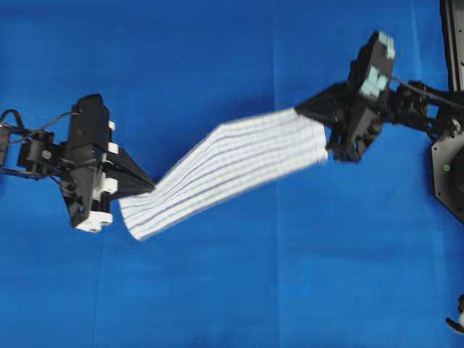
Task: Fold the blue towel.
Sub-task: 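Lift the folded strip and rotate it to lie vertically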
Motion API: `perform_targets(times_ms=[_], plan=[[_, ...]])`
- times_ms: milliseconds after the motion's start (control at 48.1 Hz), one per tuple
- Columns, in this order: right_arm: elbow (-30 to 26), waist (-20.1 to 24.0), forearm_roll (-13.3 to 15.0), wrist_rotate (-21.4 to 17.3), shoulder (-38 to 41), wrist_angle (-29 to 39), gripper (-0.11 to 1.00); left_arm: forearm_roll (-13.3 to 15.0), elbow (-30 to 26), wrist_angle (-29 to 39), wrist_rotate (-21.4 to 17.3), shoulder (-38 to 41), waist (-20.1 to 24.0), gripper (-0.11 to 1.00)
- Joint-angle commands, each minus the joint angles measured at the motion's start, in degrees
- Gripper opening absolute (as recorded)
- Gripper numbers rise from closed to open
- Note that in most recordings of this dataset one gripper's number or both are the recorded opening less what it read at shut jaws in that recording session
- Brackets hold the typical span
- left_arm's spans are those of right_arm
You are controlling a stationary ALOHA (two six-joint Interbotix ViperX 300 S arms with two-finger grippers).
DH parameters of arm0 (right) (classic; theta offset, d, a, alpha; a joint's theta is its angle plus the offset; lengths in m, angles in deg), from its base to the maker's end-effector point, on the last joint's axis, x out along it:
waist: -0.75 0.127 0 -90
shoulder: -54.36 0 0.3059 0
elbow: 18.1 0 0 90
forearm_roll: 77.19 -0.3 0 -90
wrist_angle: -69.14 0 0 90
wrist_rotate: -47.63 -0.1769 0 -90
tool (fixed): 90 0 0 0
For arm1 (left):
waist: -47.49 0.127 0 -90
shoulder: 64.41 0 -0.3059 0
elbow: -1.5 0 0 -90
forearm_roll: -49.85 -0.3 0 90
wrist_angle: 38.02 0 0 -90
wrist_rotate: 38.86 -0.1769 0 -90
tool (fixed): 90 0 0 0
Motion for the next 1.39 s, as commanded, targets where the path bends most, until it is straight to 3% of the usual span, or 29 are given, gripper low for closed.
perform_targets(times_ms=[0, 457, 873, 1143, 1372], plan=[[-2.64, -1.41, 0.26, 1.05, 0.44, -0.18, 0.01, 0.18, -3.69, -1.58, 0.09, 1.49, -0.70, 0.03], [-11.60, -7.47, 0.35, 7.38, 4.22, -0.18, 0.01, 0.09, -21.62, -2.11, -0.18, 14.33, -0.97, 0.03], [-10.99, -11.87, 0.44, 9.05, 1.14, 2.99, 0.01, -0.18, -35.24, -2.29, -0.88, 24.87, -1.14, 0.03], [-10.81, -12.83, 1.05, 9.32, 0.18, 3.87, 0.01, 0.09, -38.32, -5.45, 0.00, 27.69, -1.58, 0.03], [-14.68, -12.83, 1.23, 10.81, 5.80, 6.33, 0.01, 1.93, -34.54, -10.81, 1.14, 27.95, -1.67, 0.03]])
